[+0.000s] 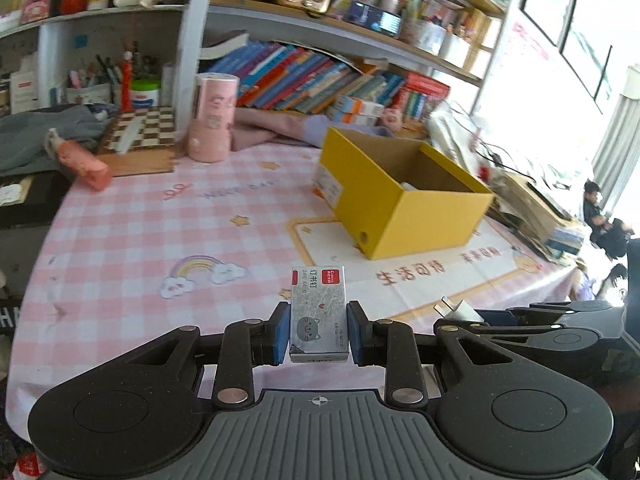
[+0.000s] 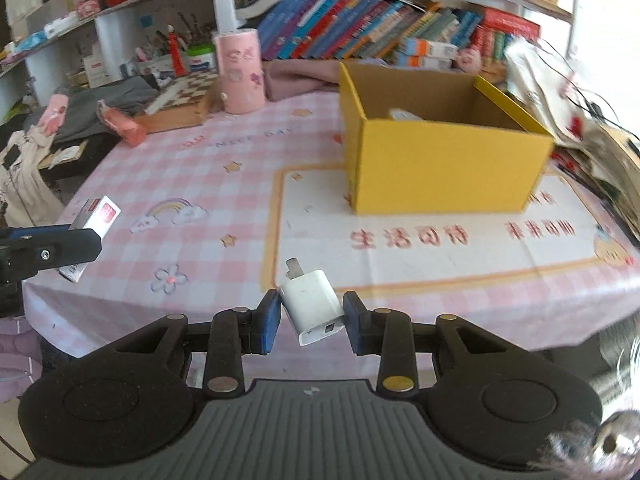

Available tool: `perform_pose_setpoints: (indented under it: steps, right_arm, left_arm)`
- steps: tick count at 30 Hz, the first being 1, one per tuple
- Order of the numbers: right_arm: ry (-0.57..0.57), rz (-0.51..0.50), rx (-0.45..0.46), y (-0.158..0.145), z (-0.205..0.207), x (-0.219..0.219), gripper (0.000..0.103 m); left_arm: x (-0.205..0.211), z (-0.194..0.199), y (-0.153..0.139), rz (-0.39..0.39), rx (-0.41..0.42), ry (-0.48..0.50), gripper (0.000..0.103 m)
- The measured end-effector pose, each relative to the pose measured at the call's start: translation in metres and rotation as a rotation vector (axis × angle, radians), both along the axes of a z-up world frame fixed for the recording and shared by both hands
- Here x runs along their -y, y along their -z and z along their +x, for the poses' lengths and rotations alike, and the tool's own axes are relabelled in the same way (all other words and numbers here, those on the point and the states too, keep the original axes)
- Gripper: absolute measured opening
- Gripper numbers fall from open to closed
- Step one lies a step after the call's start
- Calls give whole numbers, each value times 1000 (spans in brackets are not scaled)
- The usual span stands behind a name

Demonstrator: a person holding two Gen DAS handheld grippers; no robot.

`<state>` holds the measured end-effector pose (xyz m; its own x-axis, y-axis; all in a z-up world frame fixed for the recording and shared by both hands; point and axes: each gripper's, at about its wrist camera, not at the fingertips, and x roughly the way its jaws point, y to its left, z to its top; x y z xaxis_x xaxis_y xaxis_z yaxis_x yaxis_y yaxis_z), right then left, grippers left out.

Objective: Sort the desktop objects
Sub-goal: 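Carry the card box and charger with both tools over the yellow box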

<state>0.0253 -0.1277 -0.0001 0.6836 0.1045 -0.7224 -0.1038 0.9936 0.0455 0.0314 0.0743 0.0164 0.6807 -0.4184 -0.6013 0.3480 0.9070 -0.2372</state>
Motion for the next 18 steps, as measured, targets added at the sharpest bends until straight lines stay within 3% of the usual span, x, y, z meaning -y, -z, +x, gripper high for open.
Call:
perform_pose_setpoints:
  steps: [11, 18]
  right_arm:
    - [154, -6, 4, -2, -25, 28, 31]
    - [226, -10, 7, -3, -31, 45, 31]
  left_arm:
    - [41, 4, 1, 22, 8, 191, 28]
    - [60, 9, 3, 23, 5, 249, 28]
